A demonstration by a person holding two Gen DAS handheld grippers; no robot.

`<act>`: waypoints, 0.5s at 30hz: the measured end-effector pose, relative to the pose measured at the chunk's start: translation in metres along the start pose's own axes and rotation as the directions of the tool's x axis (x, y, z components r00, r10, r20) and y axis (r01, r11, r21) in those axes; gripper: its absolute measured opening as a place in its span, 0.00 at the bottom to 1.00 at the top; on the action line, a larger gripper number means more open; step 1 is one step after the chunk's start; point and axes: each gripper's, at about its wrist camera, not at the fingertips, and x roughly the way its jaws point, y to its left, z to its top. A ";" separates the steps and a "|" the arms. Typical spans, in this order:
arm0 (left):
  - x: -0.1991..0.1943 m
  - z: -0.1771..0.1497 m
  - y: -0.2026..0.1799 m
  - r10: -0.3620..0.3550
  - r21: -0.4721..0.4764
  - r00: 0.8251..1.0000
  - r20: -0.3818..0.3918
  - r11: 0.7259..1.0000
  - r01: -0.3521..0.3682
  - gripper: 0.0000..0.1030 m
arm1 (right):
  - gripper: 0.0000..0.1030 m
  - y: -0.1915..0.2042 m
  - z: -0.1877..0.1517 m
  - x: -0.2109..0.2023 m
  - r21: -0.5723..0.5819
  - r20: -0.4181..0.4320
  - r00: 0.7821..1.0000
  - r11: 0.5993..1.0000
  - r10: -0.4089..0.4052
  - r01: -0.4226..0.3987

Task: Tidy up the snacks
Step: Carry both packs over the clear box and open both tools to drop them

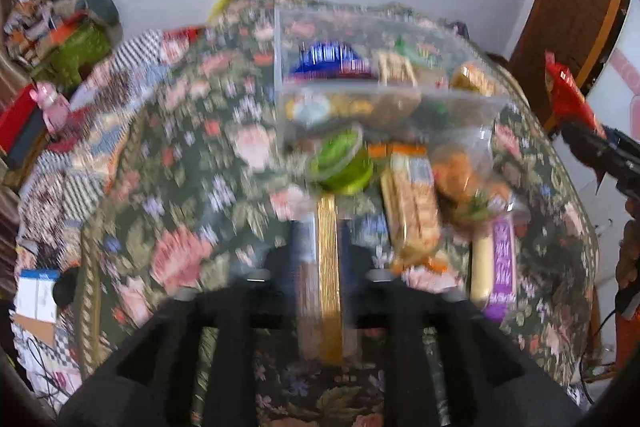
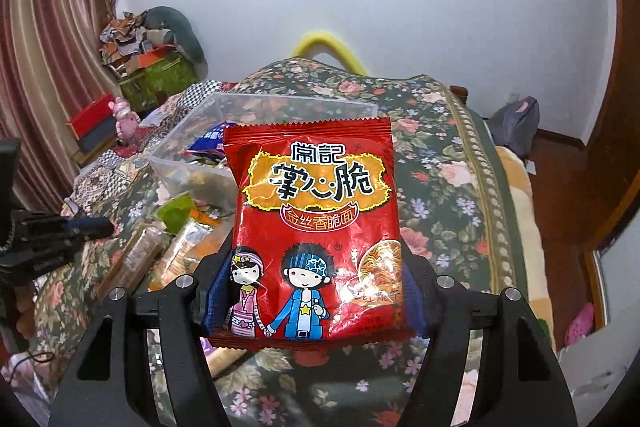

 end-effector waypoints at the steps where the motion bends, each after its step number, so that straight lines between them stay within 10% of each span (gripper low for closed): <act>1: 0.005 -0.005 0.002 -0.002 -0.013 1.000 -0.010 1.000 0.002 0.61 | 0.63 0.001 -0.001 0.001 -0.002 -0.004 1.000 1.000 0.001 -0.001; 8: 0.050 -0.027 -0.001 -0.004 -0.023 0.998 -0.059 1.000 0.003 0.65 | 0.63 -0.001 -0.007 0.007 0.010 -0.037 0.999 1.000 0.005 -0.004; 11: 0.051 -0.023 -0.005 -0.011 -0.012 0.999 -0.036 1.000 0.011 0.36 | 0.63 -0.001 -0.007 0.005 0.015 -0.040 0.999 1.000 0.006 -0.005; 15: 0.045 -0.020 0.002 -0.025 -0.046 0.998 -0.055 0.999 0.022 0.35 | 0.63 -0.001 -0.004 0.002 0.010 -0.032 0.999 1.000 0.002 -0.002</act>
